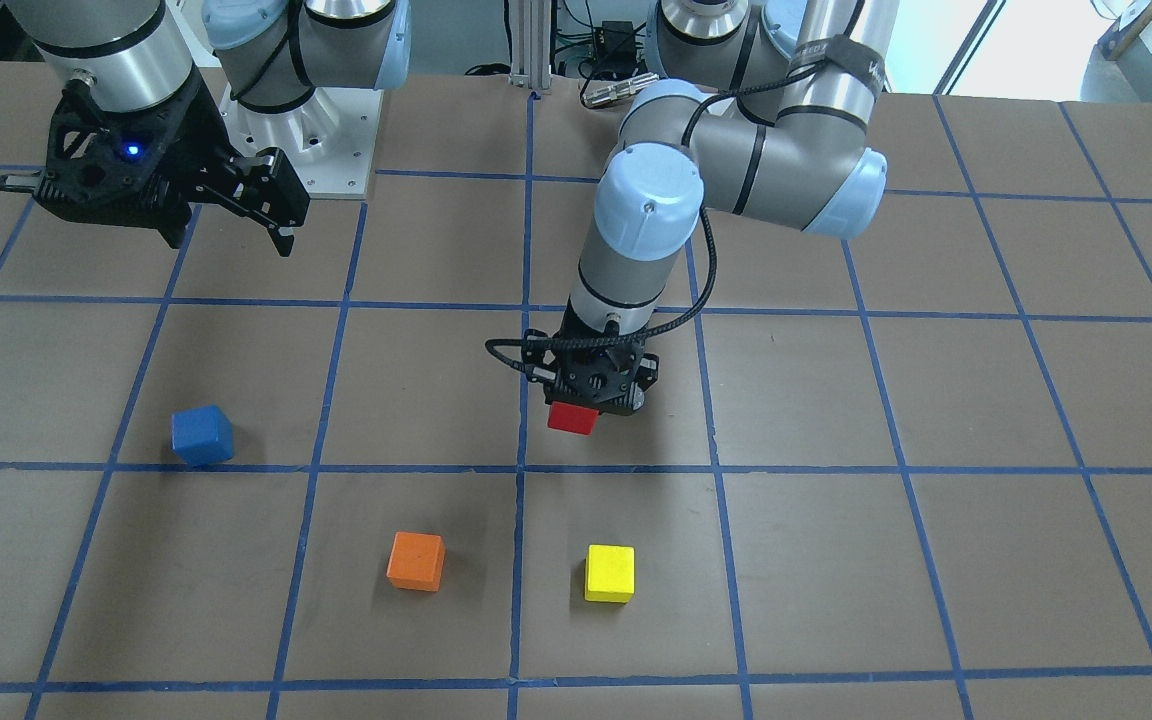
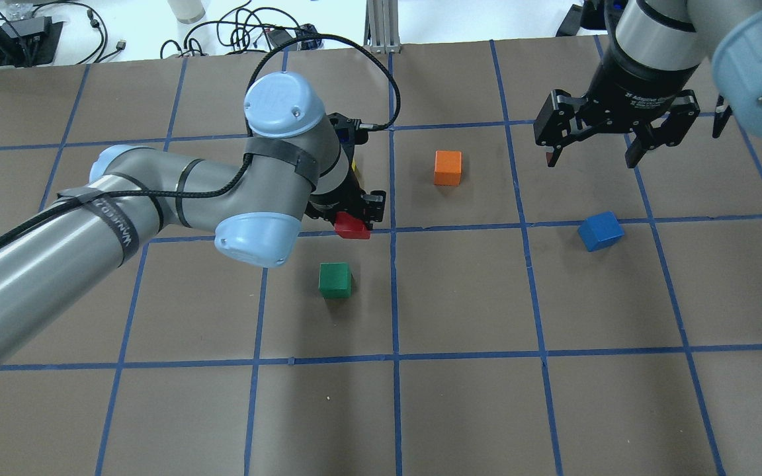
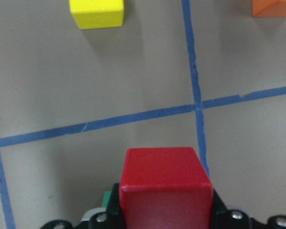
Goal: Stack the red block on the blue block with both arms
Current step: 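Carry the red cube with the left gripper toward the table center, then set the red cube down near the yellow cube and retract the left gripper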
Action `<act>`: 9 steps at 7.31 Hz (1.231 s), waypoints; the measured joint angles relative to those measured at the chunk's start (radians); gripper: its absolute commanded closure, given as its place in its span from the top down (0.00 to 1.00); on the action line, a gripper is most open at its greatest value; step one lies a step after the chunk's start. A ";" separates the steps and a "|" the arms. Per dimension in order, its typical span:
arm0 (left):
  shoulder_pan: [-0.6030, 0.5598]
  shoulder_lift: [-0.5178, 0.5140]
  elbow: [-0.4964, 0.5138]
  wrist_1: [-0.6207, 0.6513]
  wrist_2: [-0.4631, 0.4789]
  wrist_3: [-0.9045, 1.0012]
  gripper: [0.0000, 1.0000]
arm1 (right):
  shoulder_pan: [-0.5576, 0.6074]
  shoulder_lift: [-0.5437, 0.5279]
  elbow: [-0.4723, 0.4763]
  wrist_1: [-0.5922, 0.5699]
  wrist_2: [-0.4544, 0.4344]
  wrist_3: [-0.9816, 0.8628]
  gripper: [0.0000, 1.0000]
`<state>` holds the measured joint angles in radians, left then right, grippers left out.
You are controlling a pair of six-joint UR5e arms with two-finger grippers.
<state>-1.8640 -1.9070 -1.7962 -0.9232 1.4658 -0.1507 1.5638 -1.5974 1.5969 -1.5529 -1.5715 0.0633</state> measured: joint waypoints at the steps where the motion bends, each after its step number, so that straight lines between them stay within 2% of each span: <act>1: -0.020 -0.055 0.035 0.025 0.001 -0.041 0.01 | -0.001 0.000 0.000 0.006 -0.007 0.000 1.00; 2: -0.041 -0.102 0.068 0.041 0.005 -0.076 0.10 | -0.001 0.000 0.001 0.007 -0.009 0.000 1.00; 3: -0.057 -0.145 0.096 0.048 0.010 -0.093 0.38 | -0.003 0.000 0.000 0.005 -0.009 -0.002 1.00; 4: -0.065 -0.186 0.111 0.063 0.021 -0.100 0.99 | -0.006 0.001 0.000 0.007 -0.010 -0.004 1.00; 6: -0.076 -0.238 0.122 0.118 0.074 -0.103 1.00 | -0.007 0.002 0.001 0.011 -0.010 -0.005 1.00; 7: -0.076 -0.232 0.130 0.124 0.085 -0.099 1.00 | -0.007 0.003 0.001 0.010 -0.009 -0.005 1.00; 9: -0.033 -0.169 0.183 0.031 0.078 -0.075 1.00 | -0.007 0.007 0.003 0.010 -0.009 -0.004 1.00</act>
<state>-1.8966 -2.0755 -1.6137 -0.8926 1.5435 -0.2255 1.5569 -1.5905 1.6004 -1.5425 -1.5808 0.0593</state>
